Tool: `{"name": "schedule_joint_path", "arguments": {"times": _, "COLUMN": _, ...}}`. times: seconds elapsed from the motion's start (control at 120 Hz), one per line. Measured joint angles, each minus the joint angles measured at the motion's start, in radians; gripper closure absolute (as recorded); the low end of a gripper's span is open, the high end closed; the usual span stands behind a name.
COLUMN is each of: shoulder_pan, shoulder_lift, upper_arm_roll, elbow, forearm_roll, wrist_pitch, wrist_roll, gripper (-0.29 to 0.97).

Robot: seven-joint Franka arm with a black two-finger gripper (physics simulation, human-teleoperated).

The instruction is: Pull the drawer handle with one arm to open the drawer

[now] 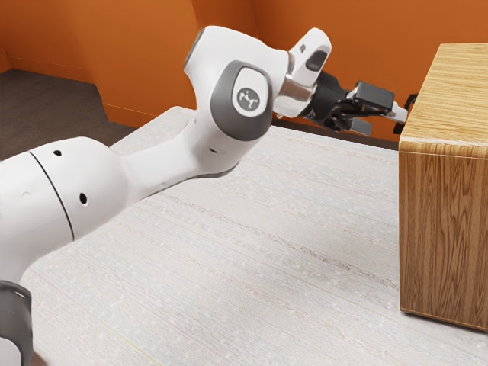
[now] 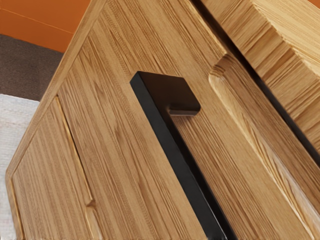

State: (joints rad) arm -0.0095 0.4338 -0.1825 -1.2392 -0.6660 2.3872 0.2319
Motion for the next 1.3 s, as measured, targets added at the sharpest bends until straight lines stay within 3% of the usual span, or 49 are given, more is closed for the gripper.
{"name": "schedule_joint_path", "arguments": {"times": 0.825, "shoulder_pan": 0.005, "shoulder_lift": -0.023, "upper_arm_roll": 0.033, "elbow": -0.035, "forearm_roll": 0.0, "wrist_pitch": 0.005, "wrist_roll": -0.012, "gripper": 0.0}}
{"name": "schedule_joint_path", "arguments": {"times": 0.992, "shoulder_pan": 0.013, "shoulder_lift": -0.033, "upper_arm_roll": 0.043, "elbow": -0.059, "forearm_roll": -0.043, "wrist_pitch": 0.005, "wrist_roll": -0.012, "gripper": 0.0}}
{"name": "schedule_joint_path", "arguments": {"times": 1.3, "shoulder_pan": -0.006, "shoulder_lift": -0.062, "upper_arm_roll": 0.045, "elbow": -0.047, "forearm_roll": 0.027, "wrist_pitch": 0.003, "wrist_roll": -0.009, "gripper": 0.0}}
